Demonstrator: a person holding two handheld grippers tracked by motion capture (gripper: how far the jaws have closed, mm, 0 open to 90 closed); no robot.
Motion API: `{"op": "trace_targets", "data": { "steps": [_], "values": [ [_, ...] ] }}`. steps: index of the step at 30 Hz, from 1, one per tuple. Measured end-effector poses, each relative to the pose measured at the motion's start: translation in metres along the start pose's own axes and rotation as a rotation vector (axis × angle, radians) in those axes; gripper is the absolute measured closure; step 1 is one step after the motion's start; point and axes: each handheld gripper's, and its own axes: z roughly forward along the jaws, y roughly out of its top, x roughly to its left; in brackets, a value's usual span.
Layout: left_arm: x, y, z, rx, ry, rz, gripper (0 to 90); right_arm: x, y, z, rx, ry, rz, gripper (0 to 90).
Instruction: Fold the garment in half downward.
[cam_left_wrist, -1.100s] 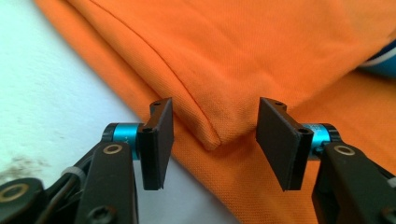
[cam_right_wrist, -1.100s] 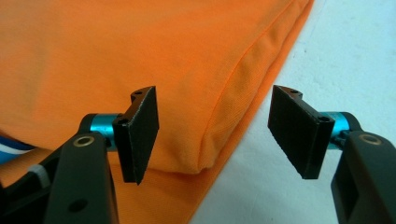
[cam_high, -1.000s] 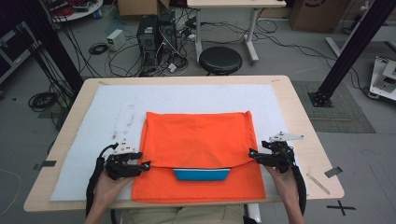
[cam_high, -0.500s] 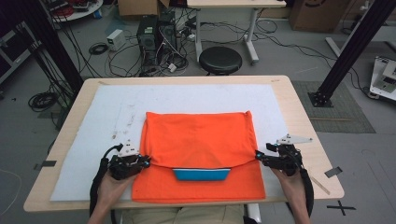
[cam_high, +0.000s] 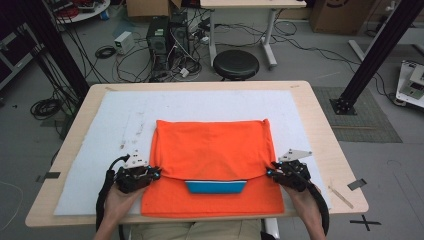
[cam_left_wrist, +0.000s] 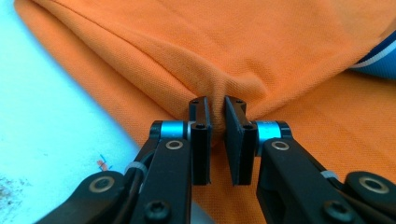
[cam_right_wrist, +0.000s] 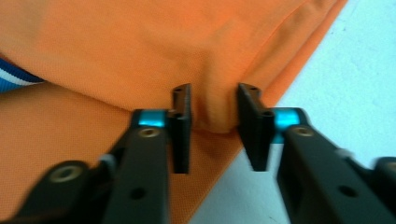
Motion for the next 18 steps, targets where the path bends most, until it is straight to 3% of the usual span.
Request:
{"op": "trace_targets", "data": {
  "steps": [4, 11, 18],
  "values": [
    [-0.001, 0.001, -0.002, -0.005, 0.005, -0.002, 81.4, 0.0, 0.0, -0.005, -0.018, -0.013, -0.009, 82.4],
    [0.001, 0.0, -0.019, -0.042, -0.008, -0.005, 81.9, -0.001, -0.002, -0.014, -0.032, 0.015, 0.008, 84.8],
    [-0.009, -0.01, -0.033, -0.045, -0.031, 0.024, 82.0, 0.003, -0.01, -0.027, -0.038, 0.061, 0.018, 84.8]
  ]
}}
